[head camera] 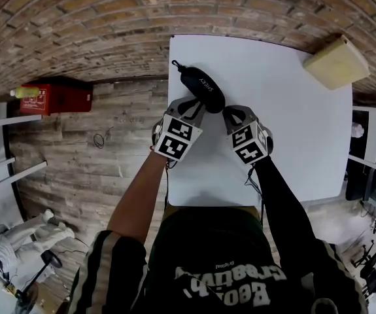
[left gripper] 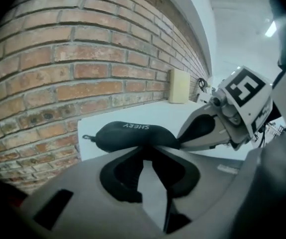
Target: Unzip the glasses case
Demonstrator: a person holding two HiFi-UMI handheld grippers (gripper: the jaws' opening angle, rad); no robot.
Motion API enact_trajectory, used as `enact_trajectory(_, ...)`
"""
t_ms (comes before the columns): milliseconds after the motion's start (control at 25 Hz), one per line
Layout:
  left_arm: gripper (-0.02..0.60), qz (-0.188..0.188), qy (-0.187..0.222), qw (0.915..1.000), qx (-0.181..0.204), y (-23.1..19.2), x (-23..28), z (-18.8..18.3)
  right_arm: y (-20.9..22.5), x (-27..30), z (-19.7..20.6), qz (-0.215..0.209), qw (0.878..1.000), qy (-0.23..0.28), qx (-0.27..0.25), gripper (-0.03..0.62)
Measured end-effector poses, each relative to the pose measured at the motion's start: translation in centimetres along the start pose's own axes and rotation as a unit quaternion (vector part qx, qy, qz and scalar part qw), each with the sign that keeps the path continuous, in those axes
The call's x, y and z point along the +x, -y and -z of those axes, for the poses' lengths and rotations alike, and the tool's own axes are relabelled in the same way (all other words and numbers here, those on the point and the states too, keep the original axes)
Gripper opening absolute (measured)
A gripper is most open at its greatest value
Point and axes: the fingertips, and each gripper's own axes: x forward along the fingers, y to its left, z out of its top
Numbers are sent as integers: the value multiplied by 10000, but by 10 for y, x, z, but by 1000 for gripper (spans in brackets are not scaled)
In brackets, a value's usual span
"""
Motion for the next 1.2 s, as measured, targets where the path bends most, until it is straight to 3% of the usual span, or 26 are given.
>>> enact_trajectory(200, 67, -412, 42, 9989, -228, -29, -22, 8, -46, 7, -20, -431, 9986, 185, -239, 14)
enact_trajectory(400, 81, -543, 230, 9977, -339, -43, -42, 6, -83, 14, -34, -799, 9949, 357, -501, 14)
enact_trajectory(520, 87, -412, 304, 9983, -289, -34, -42, -7, -87, 20, -29, -784, 9954, 252, -498, 14)
enact_trajectory(720, 153, -228, 11, 9994, -243, -21, -23, -1, -89, 25, -26, -701, 9964, 164, -452, 14)
enact_trajectory(1000, 156, -176, 247, 9967, -753, -26, -23, 6, -88, 29, -24, -607, 9974, 201, -325, 15)
enact_trajectory(1200, 156, -239, 149, 9980, -569, -25, -23, 3, -87, 28, -24, -572, 9978, 190, -268, 15)
